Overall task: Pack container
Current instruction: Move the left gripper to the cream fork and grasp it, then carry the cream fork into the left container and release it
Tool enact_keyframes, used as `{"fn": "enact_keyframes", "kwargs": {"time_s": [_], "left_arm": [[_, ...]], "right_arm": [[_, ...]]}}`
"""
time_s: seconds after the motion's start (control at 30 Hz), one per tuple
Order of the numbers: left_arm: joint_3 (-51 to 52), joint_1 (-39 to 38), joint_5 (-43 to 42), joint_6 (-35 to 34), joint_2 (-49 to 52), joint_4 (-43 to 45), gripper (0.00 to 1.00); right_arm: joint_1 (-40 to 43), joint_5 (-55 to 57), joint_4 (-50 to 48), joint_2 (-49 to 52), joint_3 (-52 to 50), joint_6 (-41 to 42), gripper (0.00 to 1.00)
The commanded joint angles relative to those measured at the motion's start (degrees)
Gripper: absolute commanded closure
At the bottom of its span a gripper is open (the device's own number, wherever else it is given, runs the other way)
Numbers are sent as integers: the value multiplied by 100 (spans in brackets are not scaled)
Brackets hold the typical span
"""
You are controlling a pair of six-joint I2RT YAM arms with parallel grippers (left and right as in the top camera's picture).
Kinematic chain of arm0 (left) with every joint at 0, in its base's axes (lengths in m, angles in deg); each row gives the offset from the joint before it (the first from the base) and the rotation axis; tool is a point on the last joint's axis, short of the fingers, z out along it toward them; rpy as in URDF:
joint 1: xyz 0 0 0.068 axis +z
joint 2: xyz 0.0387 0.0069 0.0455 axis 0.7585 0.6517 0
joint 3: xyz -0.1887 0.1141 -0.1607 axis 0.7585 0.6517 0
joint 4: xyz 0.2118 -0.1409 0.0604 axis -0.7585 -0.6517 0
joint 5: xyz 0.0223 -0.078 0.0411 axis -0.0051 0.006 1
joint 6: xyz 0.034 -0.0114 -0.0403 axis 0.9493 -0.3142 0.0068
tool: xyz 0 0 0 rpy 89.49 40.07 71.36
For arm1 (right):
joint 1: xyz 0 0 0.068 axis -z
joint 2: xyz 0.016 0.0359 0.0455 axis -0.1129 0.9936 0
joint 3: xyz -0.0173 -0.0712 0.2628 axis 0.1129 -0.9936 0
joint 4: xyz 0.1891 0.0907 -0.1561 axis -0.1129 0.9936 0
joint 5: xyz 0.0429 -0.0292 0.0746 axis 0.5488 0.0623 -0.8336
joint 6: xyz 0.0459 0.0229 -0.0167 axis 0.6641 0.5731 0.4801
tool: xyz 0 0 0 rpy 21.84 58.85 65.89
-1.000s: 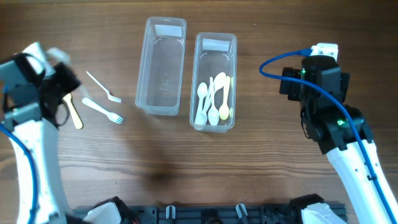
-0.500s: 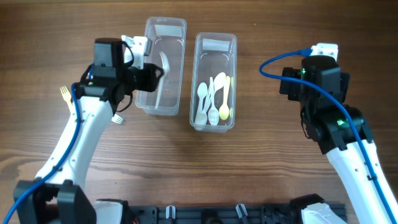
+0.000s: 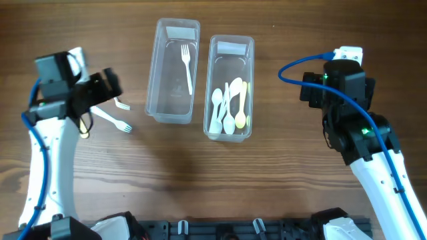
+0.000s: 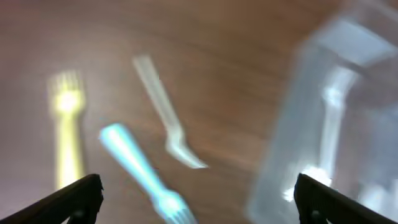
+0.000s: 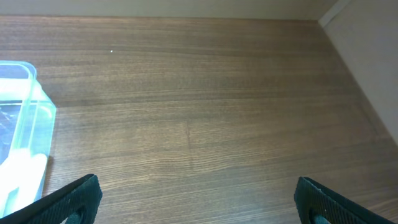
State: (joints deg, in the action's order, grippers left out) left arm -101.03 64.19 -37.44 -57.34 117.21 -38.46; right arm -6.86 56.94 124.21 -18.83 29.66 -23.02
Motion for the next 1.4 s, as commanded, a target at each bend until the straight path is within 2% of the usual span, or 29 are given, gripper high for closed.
{"fn": "enact_keyframes", "kwargs": {"time_s": [0.0, 0.2, 0.67, 1.03, 1.1, 1.17, 1.33, 1.37], "left_arm": [[-13, 632, 649, -382, 170, -98, 0], [-13, 1099, 743, -378, 894, 72, 0], [-13, 1180, 957, -378, 2962, 938, 0], [-13, 1228, 951, -382, 3132, 1150, 0], [-13, 1228, 951, -382, 3132, 1187, 25], [-13, 1226, 951, -382, 3132, 1178, 59], [-13, 1226, 949, -382, 3130, 1110, 96], [-13, 1226, 949, -380, 3128, 1110, 96]], "right_arm": [[4, 118, -9, 55, 81, -31, 0], [4, 118, -9, 55, 81, -31, 0], [4, 118, -9, 55, 81, -31, 0], [4, 118, -9, 55, 81, -31, 0], [4, 118, -9, 55, 81, -31, 0], [4, 118, -9, 55, 81, -31, 0], [4, 118, -9, 55, 81, -31, 0], [4, 118, -9, 55, 81, -31, 0]]}}
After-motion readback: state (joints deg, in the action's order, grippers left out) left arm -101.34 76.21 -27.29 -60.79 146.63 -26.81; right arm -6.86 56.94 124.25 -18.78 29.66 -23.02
